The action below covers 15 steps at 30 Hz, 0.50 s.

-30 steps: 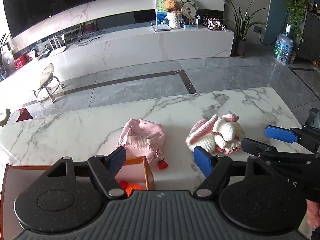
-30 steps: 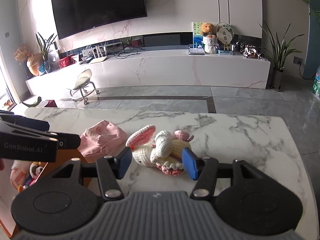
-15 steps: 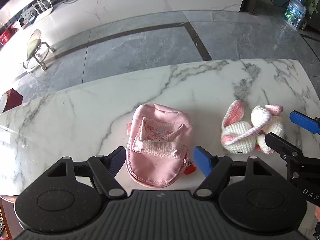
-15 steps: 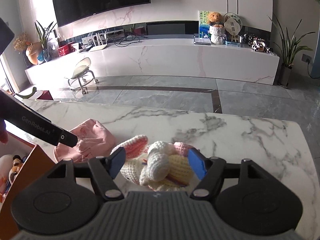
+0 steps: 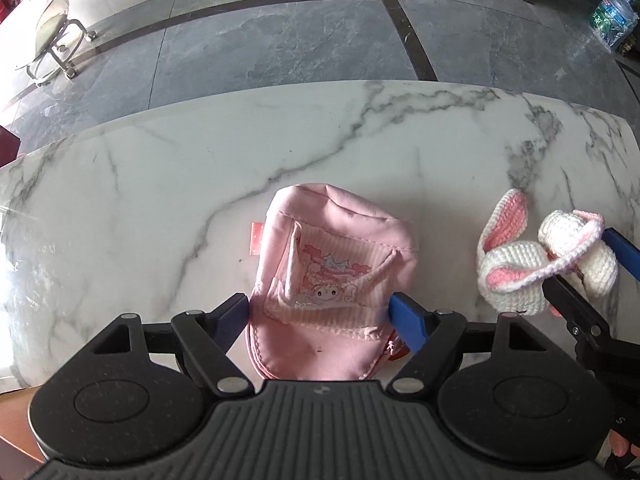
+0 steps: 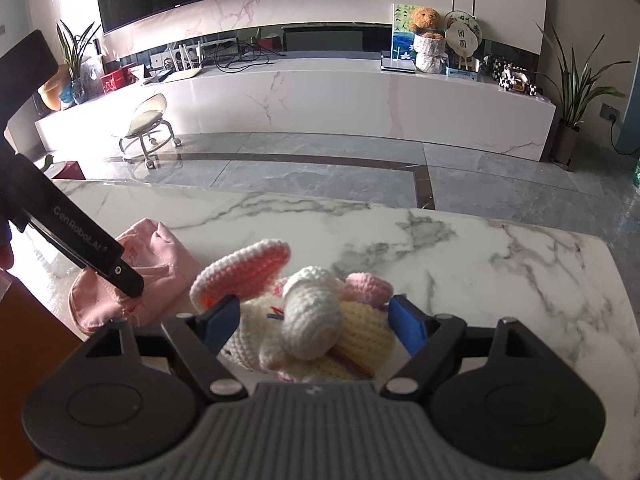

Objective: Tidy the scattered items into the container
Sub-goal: 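Grasp the pink fabric bag with the left tool while the right tool grasps the crochet bunny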

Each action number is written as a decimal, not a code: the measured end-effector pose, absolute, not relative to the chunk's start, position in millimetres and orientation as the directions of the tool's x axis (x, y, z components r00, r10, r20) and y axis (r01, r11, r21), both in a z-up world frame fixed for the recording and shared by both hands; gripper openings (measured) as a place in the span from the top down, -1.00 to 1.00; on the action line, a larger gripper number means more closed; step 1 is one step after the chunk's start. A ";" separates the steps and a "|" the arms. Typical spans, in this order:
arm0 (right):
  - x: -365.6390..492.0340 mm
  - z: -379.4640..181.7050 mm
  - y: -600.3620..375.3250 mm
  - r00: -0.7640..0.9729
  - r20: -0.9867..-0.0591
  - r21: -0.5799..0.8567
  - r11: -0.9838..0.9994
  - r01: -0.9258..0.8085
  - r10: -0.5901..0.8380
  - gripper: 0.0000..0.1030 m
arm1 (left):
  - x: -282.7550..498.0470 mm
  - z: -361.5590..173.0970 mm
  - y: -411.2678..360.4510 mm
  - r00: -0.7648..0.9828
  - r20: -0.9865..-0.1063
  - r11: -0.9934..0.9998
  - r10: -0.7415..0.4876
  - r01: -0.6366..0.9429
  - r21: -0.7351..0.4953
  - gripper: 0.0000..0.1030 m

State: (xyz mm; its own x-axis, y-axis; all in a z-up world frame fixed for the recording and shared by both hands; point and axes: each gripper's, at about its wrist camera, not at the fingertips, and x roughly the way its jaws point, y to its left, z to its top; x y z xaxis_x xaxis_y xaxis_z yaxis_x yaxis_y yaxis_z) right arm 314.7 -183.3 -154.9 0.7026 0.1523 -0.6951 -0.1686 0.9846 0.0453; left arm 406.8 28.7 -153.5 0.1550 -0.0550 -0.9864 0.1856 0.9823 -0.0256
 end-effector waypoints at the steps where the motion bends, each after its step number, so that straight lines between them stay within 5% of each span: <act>1: 316.4 -156.1 -183.4 0.704 -0.694 0.046 0.985 -0.167 0.152 -0.62 | 408.2 -154.5 28.2 0.148 -0.988 0.982 -0.053 0.187 -0.024 -0.78; 6: 319.8 -158.0 -182.0 0.709 -0.690 0.038 0.985 -0.171 0.150 -0.59 | 411.6 -157.1 26.1 0.132 -0.990 0.980 -0.049 0.197 -0.022 -0.72; 9: 317.5 -157.6 -182.8 0.713 -0.684 0.040 0.985 -0.171 0.151 -0.42 | 409.2 -155.9 24.2 0.151 -0.987 0.978 -0.048 0.207 -0.016 -0.62; 10: 316.1 -156.8 -183.5 0.716 -0.682 0.036 0.985 -0.168 0.147 -0.14 | 408.1 -155.5 23.3 0.161 -0.986 0.978 -0.047 0.210 -0.012 -0.60; 15: 306.5 -154.0 -182.8 0.723 -0.676 0.017 0.983 -0.184 0.147 0.02 | 402.3 -151.6 19.3 0.212 -0.976 0.974 -0.047 0.227 0.002 -0.30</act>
